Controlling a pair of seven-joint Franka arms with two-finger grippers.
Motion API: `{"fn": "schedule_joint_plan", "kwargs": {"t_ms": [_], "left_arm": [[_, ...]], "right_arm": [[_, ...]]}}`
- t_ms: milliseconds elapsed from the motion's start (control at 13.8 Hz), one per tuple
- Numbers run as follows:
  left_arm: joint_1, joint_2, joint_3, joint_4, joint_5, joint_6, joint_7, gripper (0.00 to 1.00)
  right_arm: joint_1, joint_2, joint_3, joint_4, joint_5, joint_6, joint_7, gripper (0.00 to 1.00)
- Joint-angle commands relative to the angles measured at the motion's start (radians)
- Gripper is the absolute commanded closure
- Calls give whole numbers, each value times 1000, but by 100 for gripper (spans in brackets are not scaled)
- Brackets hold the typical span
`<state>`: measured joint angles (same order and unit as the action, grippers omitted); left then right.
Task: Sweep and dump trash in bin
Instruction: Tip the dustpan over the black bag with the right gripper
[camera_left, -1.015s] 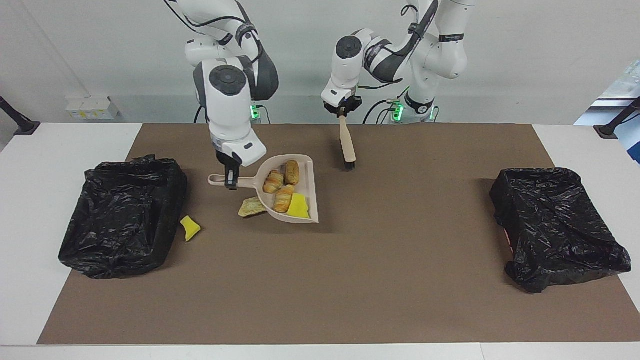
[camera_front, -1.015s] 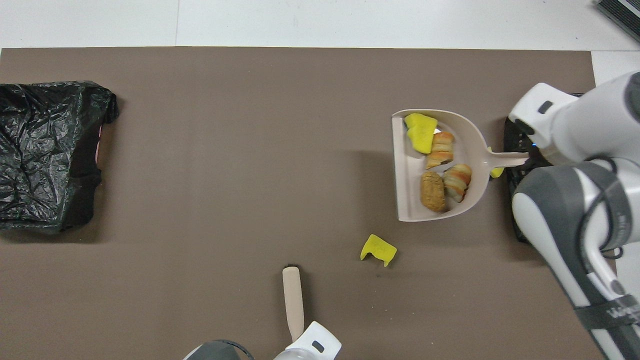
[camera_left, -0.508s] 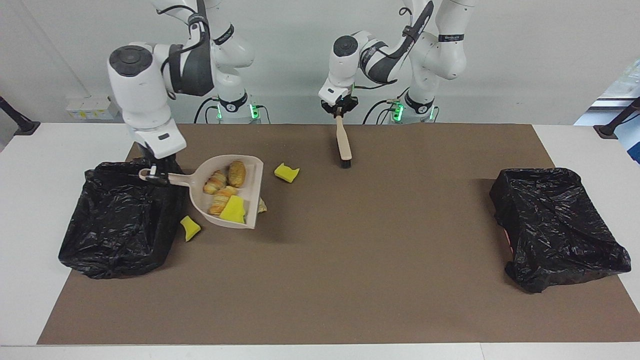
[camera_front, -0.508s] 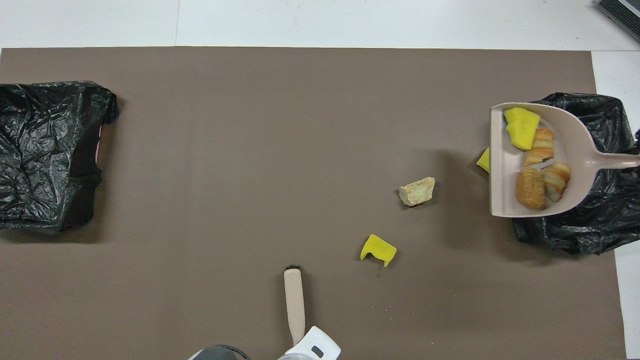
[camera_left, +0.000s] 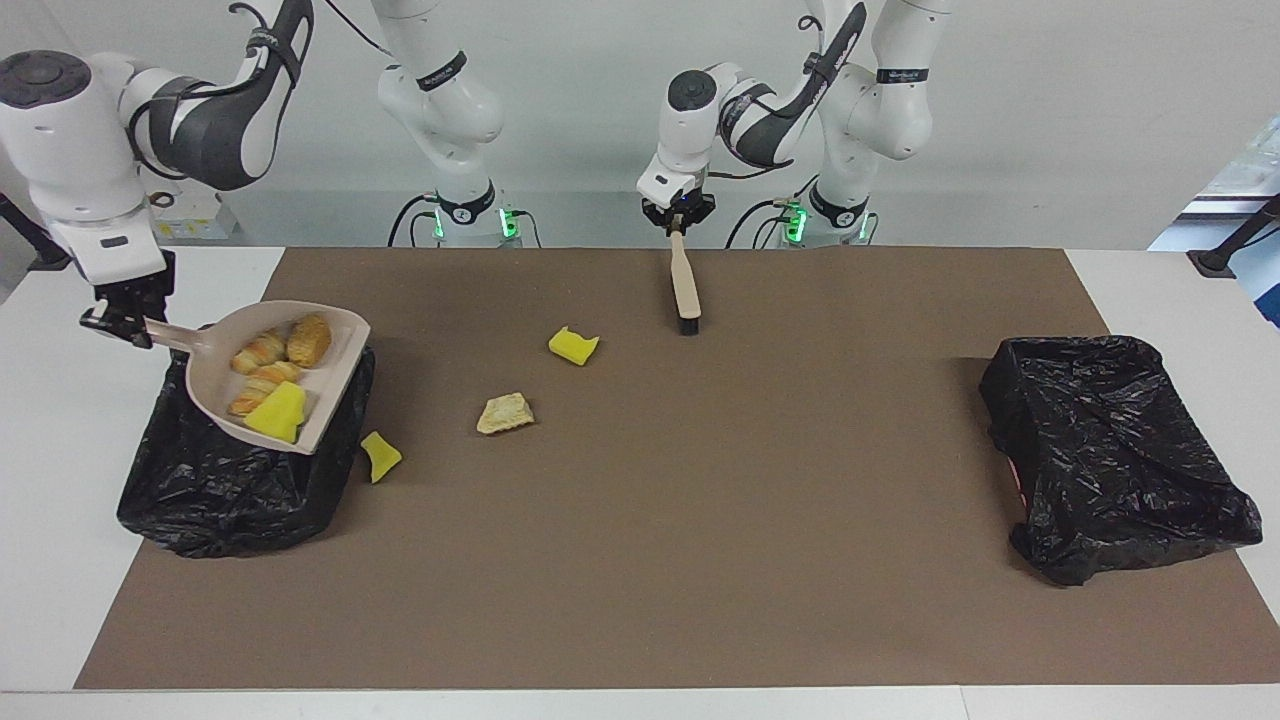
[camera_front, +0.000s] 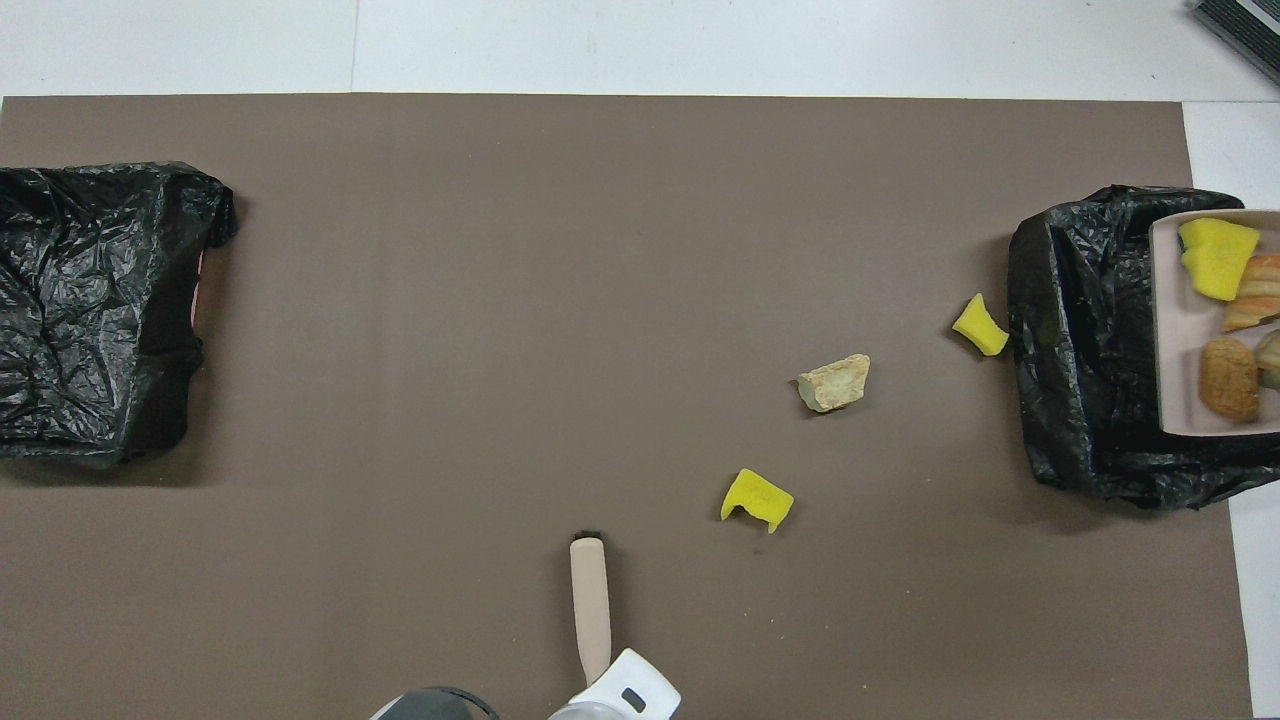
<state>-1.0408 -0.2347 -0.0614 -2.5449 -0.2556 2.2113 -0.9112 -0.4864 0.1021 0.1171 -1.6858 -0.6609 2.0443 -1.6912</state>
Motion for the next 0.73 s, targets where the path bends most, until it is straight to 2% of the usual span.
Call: {"fn": "schedule_joint_plan", "kwargs": {"t_ms": [0,73,145,218,363,653], "left_arm": [[60,26,11,55,19,-10,63,20],[80,32,12,92,38,-40,89,6],[122,41,12,125,88,-67,124,0],[158,44,11,162,137,-85,153,0],[252,49,12,251,160,-143,243,0],[450,55,12,471,238,-327,498,0]], "right_arm": [[-5,31,9,29,-107,2,16,100],[-6,33,6,31,-144,-1,24,100],[-6,31,6,31,-184,-3,27,100],[-5,30,4,28,-206,-4,37,100],[-8,21,4,14,-220,-7,59,100],[-8,21,7,17,-250,-7,59,100]]}}
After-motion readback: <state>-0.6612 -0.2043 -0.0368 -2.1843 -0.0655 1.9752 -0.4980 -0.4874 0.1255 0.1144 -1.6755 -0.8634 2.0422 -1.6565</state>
